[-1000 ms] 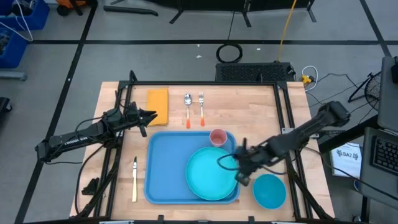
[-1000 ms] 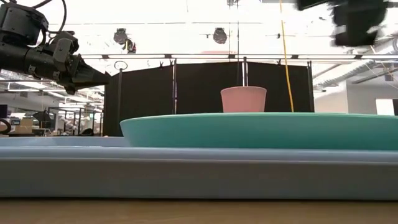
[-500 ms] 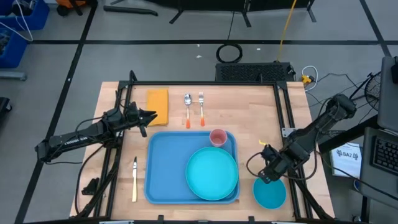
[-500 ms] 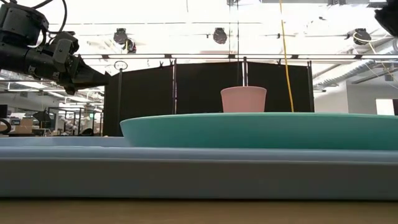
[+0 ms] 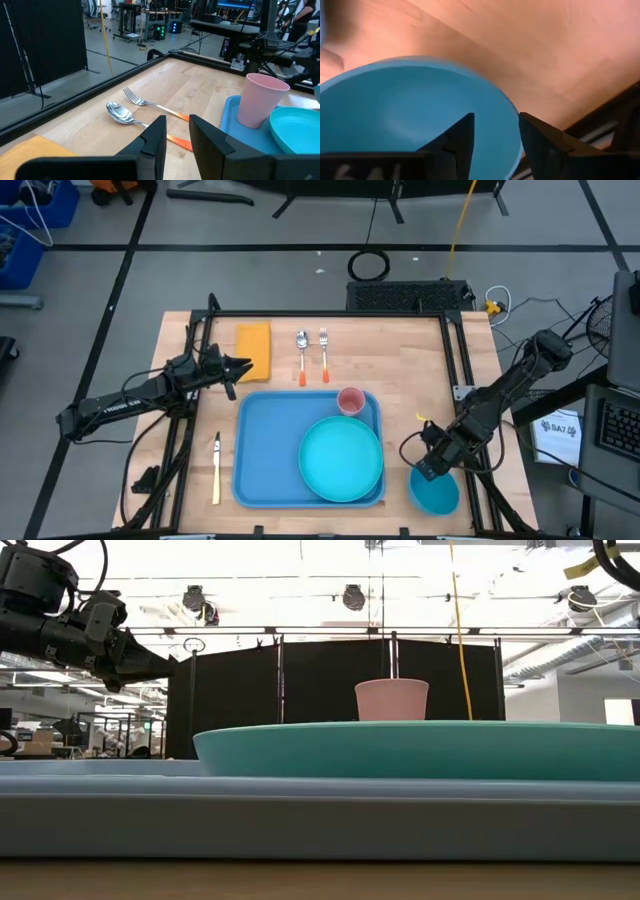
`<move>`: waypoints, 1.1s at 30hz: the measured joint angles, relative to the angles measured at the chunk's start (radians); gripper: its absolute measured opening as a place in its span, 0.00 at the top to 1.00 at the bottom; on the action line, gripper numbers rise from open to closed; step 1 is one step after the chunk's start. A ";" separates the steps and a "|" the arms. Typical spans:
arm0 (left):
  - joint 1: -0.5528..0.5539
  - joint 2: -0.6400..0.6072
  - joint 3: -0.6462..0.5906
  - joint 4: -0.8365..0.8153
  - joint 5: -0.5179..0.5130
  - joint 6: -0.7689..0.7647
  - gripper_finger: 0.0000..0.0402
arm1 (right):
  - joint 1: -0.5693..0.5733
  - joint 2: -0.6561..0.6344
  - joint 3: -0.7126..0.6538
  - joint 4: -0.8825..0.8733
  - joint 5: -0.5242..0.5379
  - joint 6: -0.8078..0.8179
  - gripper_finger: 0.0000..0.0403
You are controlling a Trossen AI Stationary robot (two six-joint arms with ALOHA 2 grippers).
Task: Set up tray
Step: Put the blue bowl on the green plate
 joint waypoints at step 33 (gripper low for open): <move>0.000 0.000 0.000 0.001 -0.001 0.000 0.78 | 0.000 -0.045 0.000 0.056 0.303 -0.200 0.99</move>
